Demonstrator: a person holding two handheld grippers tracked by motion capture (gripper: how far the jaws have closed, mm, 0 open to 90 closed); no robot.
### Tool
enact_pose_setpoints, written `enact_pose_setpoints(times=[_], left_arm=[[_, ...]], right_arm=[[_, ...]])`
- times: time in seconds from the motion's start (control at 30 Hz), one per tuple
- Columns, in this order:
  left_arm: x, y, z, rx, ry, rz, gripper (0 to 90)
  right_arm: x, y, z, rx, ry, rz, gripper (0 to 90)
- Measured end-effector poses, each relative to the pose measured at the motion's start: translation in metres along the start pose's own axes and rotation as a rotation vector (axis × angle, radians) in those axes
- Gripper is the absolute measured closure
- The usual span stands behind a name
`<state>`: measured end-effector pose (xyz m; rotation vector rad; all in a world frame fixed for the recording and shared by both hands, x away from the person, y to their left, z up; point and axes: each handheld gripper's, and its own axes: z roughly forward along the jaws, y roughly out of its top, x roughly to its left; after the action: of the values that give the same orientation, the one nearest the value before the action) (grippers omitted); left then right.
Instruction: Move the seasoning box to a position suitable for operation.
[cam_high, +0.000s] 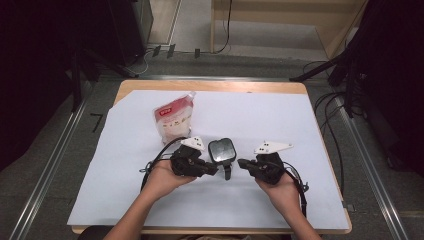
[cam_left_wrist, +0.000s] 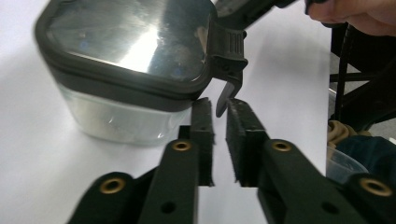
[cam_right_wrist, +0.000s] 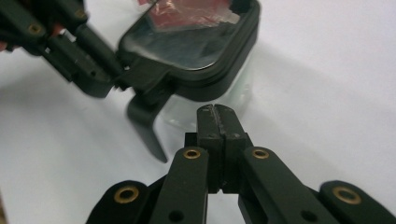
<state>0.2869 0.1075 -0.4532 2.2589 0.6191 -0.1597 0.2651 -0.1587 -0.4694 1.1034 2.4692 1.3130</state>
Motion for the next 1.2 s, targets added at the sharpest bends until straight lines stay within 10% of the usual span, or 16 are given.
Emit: enact_pose_setpoints(times=[0.6,1.2], left_arm=[[0.016,-0.007,-0.020,-0.036,0.043,-0.020,47.4],[0.023,-0.010,-0.026,-0.056,0.085,-0.023,40.0]], right_arm=[[0.038,-0.009,0.007,0.027,0.069,-0.043,90.0],[0.054,-0.009,0.036,0.046,0.068,-0.060,90.0]])
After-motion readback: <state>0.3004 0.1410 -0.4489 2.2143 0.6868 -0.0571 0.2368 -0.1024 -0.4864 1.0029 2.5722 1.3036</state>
